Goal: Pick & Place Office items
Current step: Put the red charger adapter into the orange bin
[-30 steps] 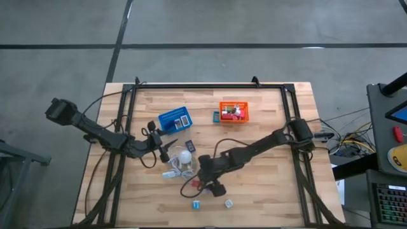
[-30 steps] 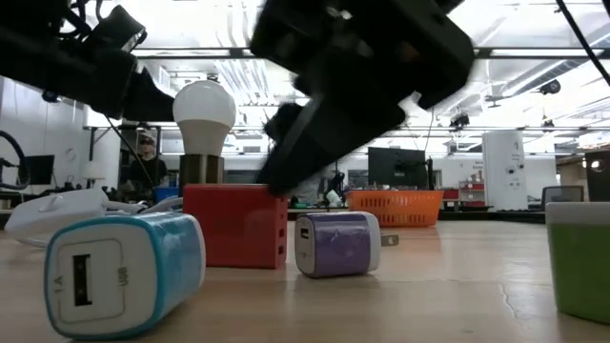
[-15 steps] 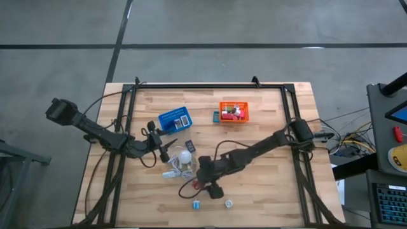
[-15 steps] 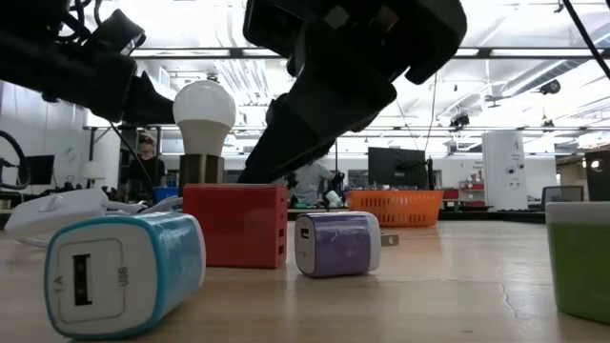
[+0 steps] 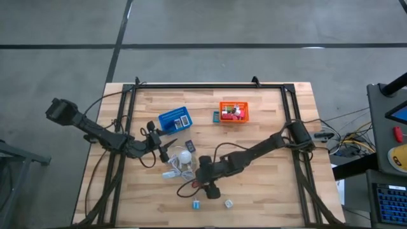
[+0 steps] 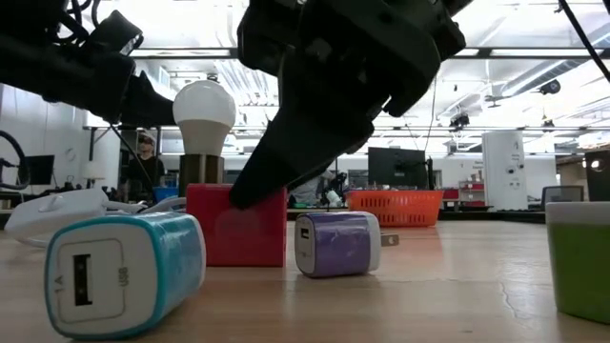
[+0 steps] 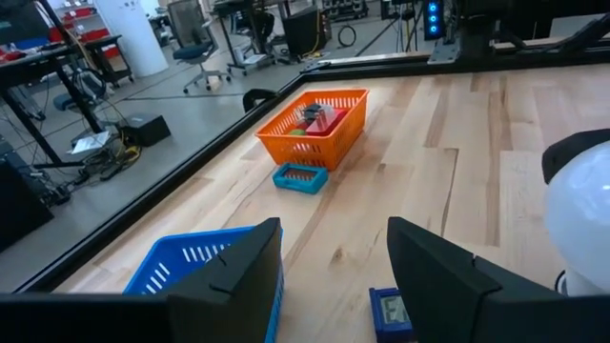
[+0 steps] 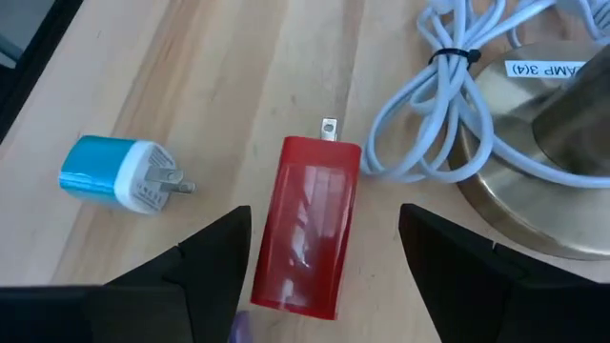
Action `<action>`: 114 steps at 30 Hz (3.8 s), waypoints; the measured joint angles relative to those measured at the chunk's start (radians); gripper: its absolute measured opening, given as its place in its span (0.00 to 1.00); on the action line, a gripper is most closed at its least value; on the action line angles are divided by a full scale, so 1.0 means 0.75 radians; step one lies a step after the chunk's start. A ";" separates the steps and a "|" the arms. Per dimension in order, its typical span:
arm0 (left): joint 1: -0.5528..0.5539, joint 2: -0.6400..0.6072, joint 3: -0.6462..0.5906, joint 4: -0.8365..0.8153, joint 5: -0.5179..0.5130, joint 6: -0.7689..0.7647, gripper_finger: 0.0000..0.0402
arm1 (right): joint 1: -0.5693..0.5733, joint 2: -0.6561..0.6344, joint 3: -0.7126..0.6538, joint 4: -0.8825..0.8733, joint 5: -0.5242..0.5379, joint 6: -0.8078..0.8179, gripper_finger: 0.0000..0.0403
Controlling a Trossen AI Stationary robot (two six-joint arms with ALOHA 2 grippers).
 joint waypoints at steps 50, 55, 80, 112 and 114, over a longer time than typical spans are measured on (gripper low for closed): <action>-0.008 0.001 -0.020 0.045 0.000 -0.005 0.49 | 0.130 -0.204 0.006 -0.180 0.660 -0.232 0.26; -0.010 0.001 -0.020 0.041 0.001 -0.005 0.49 | 0.128 -0.338 -0.063 -0.188 0.737 -0.261 0.26; -0.010 0.000 -0.040 0.039 0.004 0.015 0.49 | -0.759 -1.101 -0.965 0.389 -0.001 -0.515 0.26; -0.008 -0.009 -0.040 0.180 -0.025 0.195 0.49 | -1.203 -0.800 -1.002 0.370 0.138 -0.420 0.26; -0.008 -0.009 -0.040 0.180 -0.025 0.195 0.49 | -1.184 -0.822 -1.002 0.371 0.141 -0.425 0.26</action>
